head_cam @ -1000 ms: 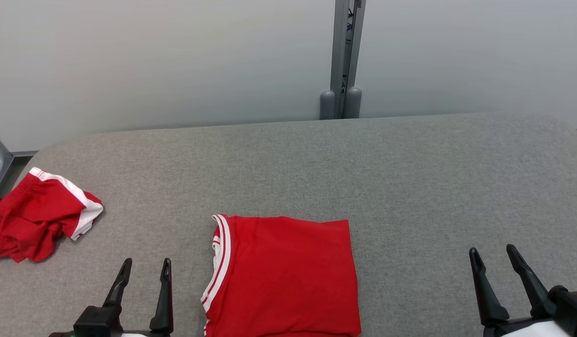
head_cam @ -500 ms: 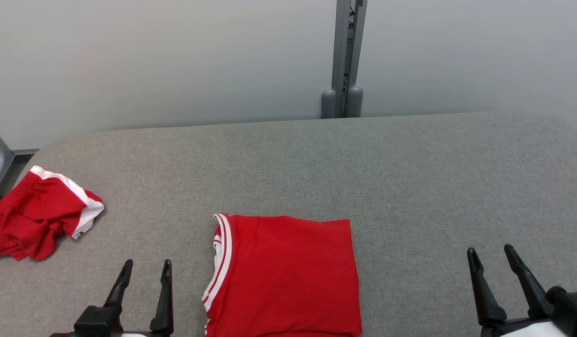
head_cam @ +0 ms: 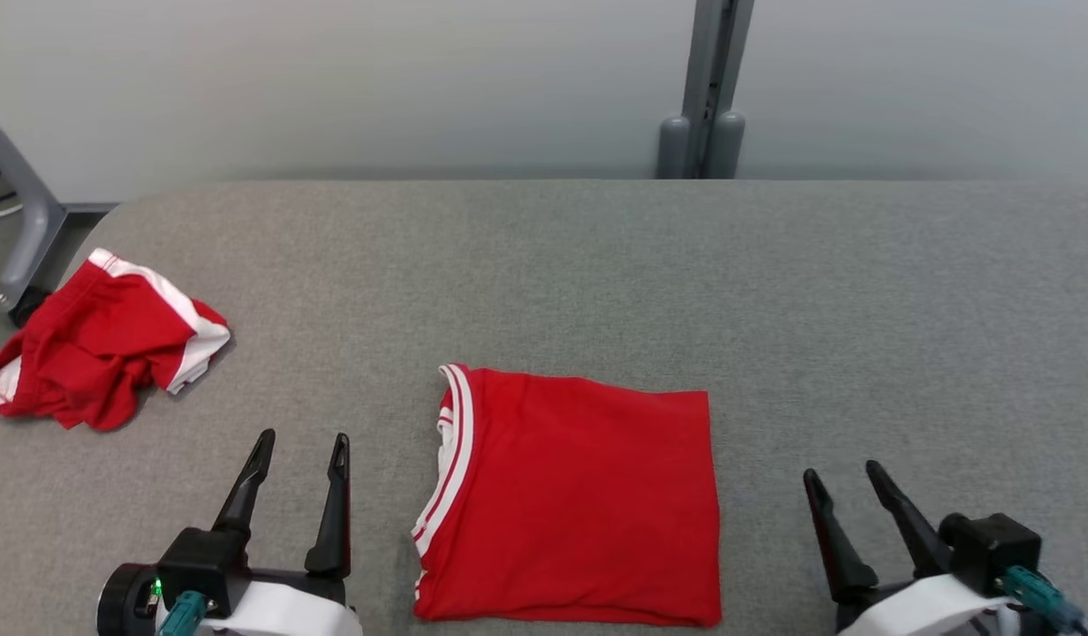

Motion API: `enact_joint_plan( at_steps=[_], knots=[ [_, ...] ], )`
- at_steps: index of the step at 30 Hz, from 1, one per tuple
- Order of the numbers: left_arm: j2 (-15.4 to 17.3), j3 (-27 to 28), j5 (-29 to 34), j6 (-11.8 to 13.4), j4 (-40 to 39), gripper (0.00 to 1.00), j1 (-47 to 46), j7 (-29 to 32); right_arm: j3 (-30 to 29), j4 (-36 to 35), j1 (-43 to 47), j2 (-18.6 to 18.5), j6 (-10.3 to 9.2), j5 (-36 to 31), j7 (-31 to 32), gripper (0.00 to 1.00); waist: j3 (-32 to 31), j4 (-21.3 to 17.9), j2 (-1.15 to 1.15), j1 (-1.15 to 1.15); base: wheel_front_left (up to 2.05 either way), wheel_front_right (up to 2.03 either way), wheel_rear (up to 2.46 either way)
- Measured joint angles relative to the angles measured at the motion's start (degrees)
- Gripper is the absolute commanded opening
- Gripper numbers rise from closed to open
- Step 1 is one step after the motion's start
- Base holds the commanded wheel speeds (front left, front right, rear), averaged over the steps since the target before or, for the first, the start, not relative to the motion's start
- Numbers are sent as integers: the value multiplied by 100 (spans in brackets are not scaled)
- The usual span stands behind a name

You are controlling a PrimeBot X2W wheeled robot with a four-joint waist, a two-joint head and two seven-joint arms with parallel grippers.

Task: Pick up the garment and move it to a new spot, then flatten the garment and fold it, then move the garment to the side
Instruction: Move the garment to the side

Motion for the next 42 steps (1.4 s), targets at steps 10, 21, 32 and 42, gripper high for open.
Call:
enact_joint_plan(
  at_steps=[10, 21, 32, 42],
  knots=[
    [-120, -91, 19, -57, 147, 100, -388, -143, 1261, 1751, -1102, -27, 0, 689, -138, 100, 532, 494, 0, 0, 0, 0, 0],
    [-193, -82, 31, -75, 324, 100, -476, -201, 2146, 2591, -1729, -165, 1, 1348, -152, 0, 636, 496, 0, 0, 0, 0, 0],
    [-91, -82, 119, -70, 152, 100, -505, -218, 2683, 2769, -2193, -786, 2, 1269, -445, 0, 630, -245, 0, 0, 0, 0, 0],
    [62, -433, 347, -235, -258, 100, -727, -24, 2996, 3082, -2797, -1568, 1, 1245, -548, 0, 715, -1461, 0, 0, 0, 0, 0]
  ],
)
